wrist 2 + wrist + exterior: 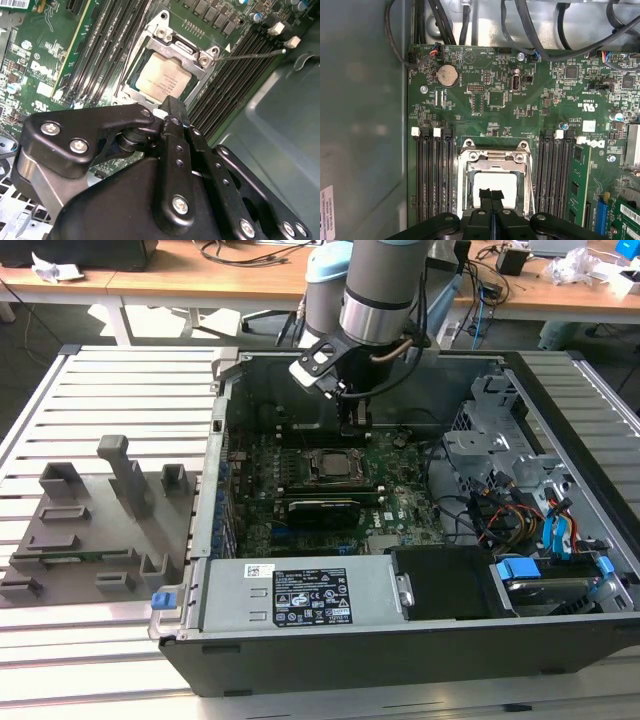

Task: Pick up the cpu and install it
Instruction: 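Close the cpu cover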

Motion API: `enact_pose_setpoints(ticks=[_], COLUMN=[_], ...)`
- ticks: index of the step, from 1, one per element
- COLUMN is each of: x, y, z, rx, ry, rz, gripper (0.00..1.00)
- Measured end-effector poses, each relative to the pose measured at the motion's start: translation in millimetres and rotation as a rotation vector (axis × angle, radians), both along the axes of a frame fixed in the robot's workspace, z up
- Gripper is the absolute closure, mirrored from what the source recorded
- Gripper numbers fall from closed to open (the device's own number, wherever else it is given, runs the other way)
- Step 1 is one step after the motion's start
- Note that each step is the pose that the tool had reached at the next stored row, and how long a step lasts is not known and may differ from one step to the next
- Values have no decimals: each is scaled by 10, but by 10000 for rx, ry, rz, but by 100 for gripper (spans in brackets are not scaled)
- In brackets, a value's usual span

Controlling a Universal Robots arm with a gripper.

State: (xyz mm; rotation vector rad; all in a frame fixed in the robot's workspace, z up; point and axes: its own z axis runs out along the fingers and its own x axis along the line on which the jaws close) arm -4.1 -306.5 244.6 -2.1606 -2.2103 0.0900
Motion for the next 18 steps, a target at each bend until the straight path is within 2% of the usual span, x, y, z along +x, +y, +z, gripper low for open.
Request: enact_pose_setpoints(ticks=[7, 13, 18], x=[-53, -108, -206], y=[0, 0, 0], z=[-36, -114, -230], rx=[1, 1, 1], ry=[0, 0, 0], rz=[1, 0, -1], gripper=[89, 89, 89])
